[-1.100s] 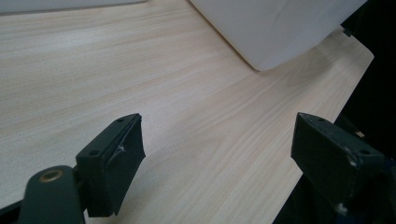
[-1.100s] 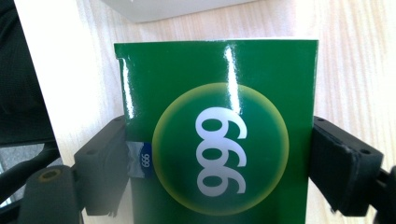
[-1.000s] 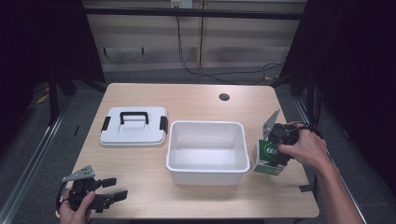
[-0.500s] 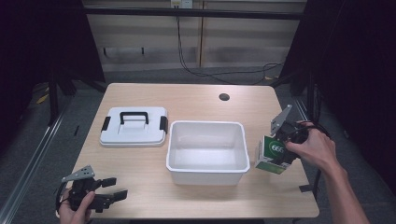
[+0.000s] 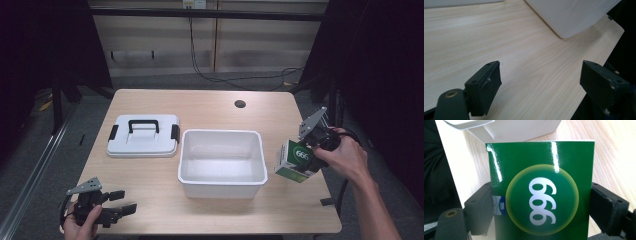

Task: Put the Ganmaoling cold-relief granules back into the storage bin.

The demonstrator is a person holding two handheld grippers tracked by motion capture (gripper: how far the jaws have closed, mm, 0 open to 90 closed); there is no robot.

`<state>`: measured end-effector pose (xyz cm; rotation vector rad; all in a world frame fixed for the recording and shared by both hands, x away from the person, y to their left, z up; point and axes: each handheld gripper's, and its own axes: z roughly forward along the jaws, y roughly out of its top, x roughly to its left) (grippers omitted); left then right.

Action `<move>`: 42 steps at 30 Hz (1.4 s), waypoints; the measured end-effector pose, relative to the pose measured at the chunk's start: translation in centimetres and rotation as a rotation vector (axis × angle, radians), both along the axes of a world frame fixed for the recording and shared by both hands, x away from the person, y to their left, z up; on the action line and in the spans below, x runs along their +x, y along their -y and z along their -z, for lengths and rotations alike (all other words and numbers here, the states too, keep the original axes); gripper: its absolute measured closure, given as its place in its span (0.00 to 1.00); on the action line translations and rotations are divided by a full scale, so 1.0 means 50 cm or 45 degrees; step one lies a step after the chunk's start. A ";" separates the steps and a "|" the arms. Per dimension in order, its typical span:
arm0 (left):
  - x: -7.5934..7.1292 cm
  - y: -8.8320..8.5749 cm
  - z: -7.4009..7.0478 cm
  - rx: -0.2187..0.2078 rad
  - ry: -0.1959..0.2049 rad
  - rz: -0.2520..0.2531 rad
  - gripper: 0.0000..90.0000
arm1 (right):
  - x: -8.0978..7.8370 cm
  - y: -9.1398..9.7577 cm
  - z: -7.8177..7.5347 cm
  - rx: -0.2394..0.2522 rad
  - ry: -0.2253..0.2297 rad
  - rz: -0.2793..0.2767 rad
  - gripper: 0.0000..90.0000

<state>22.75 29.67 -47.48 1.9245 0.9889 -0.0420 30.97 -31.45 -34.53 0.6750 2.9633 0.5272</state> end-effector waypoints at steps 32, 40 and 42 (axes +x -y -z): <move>-0.001 0.002 -0.001 0.012 0.004 0.008 0.19 | -0.012 0.010 -0.099 0.214 0.242 0.032 0.18; -0.001 0.002 -0.001 0.015 0.005 0.005 0.19 | 0.001 -0.029 -0.118 0.230 0.276 -0.012 0.18; -0.001 0.002 -0.001 0.015 0.003 0.004 0.19 | 0.004 -0.040 -0.127 0.228 0.283 -0.026 0.18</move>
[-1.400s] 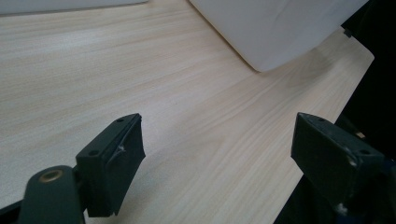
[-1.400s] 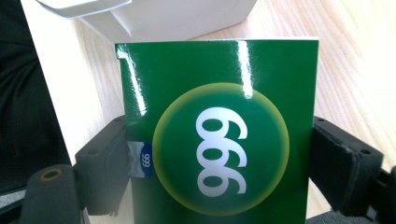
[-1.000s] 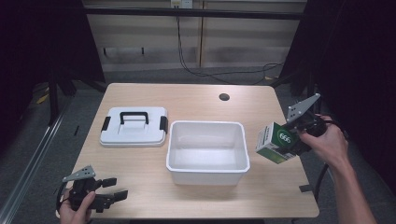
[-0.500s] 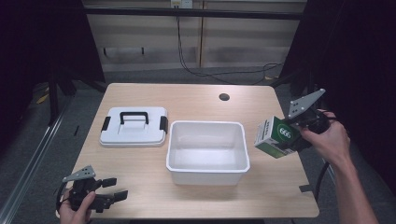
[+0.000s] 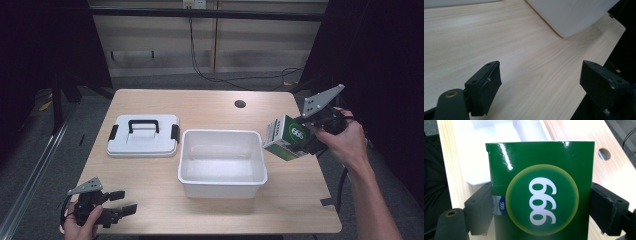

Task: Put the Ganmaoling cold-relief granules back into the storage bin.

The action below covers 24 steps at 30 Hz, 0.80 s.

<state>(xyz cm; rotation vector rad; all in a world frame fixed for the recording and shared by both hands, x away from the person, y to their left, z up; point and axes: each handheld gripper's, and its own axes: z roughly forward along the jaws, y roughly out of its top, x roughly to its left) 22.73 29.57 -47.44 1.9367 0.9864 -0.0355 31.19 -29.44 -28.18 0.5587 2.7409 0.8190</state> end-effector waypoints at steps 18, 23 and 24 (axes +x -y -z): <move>-0.001 -0.003 -0.001 -0.010 0.007 -0.002 0.19 | 0.029 -0.102 -0.020 -0.015 -0.011 -0.122 0.18; -0.001 -0.005 -0.001 -0.017 0.013 -0.014 0.19 | 0.038 -0.119 -0.019 -0.011 -0.010 -0.129 0.18; -0.001 -0.006 -0.002 -0.017 0.013 -0.015 0.19 | 0.040 -0.121 -0.019 -0.012 -0.017 -0.128 0.18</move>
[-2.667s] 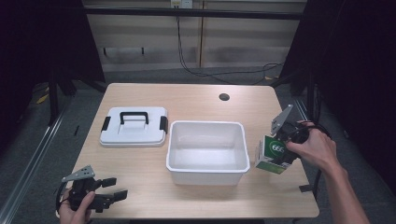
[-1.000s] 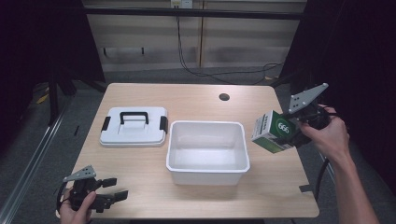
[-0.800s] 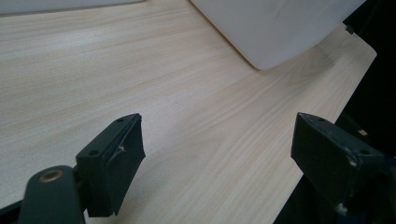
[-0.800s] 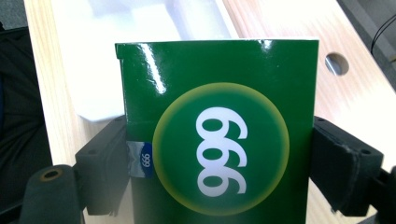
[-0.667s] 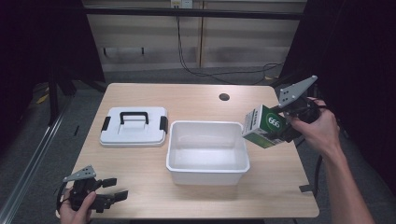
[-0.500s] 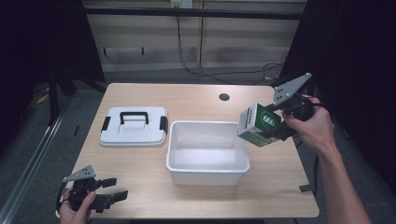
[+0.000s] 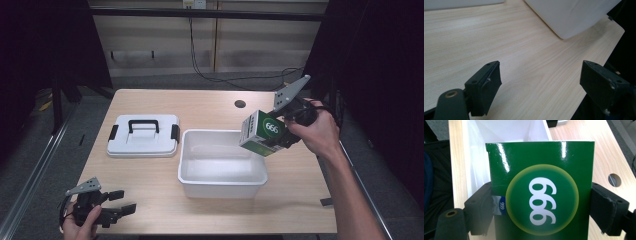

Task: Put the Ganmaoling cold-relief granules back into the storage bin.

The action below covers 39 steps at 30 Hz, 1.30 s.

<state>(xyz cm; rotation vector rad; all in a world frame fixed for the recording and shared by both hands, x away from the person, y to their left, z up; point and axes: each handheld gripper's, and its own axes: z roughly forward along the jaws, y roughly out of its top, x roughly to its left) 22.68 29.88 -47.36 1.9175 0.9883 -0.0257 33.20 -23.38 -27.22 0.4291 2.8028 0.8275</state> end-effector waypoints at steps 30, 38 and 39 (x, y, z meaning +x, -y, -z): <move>-0.002 0.001 -0.002 -0.019 0.021 0.005 0.19 | 0.030 -0.098 0.059 -0.213 -0.221 -0.151 0.18; -0.002 0.001 -0.002 -0.020 0.015 0.011 0.19 | 0.038 -0.106 0.081 -0.267 -0.259 -0.146 0.17; -0.002 0.001 -0.002 -0.023 0.017 0.008 0.19 | 0.039 -0.106 0.084 -0.266 -0.260 -0.151 0.17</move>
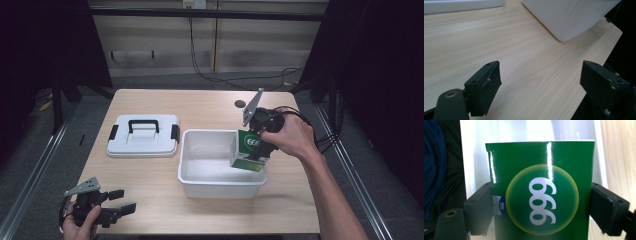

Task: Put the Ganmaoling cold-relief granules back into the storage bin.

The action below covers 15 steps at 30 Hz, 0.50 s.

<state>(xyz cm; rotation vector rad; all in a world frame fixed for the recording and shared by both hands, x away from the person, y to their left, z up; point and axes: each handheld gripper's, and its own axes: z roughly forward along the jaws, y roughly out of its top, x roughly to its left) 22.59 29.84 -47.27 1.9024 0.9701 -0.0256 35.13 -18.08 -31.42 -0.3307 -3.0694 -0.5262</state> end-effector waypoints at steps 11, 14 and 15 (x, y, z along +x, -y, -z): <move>0.000 0.000 0.000 0.003 -0.002 0.002 0.19 | 0.008 -0.021 0.036 -0.068 -0.013 -0.040 0.17; 0.001 0.001 0.001 0.006 -0.003 0.004 0.19 | 0.011 -0.027 0.046 -0.091 -0.016 -0.050 0.17; 0.001 0.001 0.001 0.008 -0.004 0.004 0.19 | 0.014 -0.029 0.049 -0.101 -0.016 -0.067 0.17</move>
